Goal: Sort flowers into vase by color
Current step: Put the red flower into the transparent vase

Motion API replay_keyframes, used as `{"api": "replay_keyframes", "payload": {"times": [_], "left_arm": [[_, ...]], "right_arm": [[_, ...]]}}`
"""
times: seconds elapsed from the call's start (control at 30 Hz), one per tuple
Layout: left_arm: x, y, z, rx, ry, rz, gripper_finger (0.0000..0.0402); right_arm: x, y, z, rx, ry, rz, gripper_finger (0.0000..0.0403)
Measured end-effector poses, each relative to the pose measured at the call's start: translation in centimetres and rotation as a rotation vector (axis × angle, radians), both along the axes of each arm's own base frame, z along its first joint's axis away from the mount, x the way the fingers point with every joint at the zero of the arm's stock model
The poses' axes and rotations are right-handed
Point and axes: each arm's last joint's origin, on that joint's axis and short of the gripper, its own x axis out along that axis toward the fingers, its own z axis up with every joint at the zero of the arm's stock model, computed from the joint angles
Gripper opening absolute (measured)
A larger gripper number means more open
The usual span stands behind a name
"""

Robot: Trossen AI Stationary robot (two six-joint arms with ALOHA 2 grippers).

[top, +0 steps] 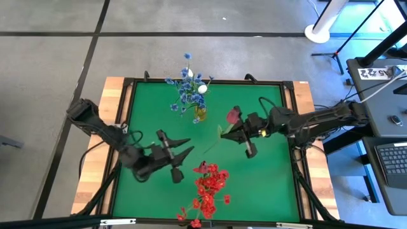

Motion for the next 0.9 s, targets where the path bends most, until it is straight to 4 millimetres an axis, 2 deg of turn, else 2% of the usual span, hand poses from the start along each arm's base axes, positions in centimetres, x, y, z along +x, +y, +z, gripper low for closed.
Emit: {"api": "replay_keyframes", "payload": {"times": [0.13, 0.23, 0.33, 0.43, 0.53, 0.73, 0.83, 0.9], "left_arm": [[-2.1, -1.3, 0.9, 0.010, 0.060, 0.056, 0.0148], [-3.1, -2.2, 1.1, 0.005, 0.069, 0.037, 0.0152], [-3.6, -2.9, 0.9, -0.010, 0.072, 0.007, 0.0153], [-3.8, -3.4, 0.1, -0.035, 0.090, -0.013, 0.0153], [-3.9, -3.2, -1.7, -0.093, 0.086, -0.042, 0.0153], [-4.1, -1.2, -7.4, -0.240, 0.089, -0.162, 0.0153], [-4.1, 0.3, -9.8, -0.336, 0.102, -0.259, 0.0153], [-4.1, 1.1, -10.6, -0.389, 0.102, -0.276, 0.0153]], "right_arm": [[-2.4, -0.4, 1.2, -0.005, 0.041, -0.016, 0.0004], [-4.5, -0.8, 2.1, 0.001, 0.069, -0.014, 0.0005], [-6.4, -1.0, 2.6, 0.026, 0.104, -0.005, 0.0004], [-7.6, -0.4, 2.4, 0.038, 0.175, -0.009, 0.0003], [-7.9, 0.8, 1.6, 0.042, 0.264, -0.004, 0.0003], [-7.6, 4.8, -0.5, 0.012, 0.357, 0.061, 0.0002], [-7.3, 7.0, -1.2, 0.017, 0.307, 0.096, 0.0002], [-7.0, 8.4, -1.7, 0.021, 0.231, 0.092, 0.0002]]}}
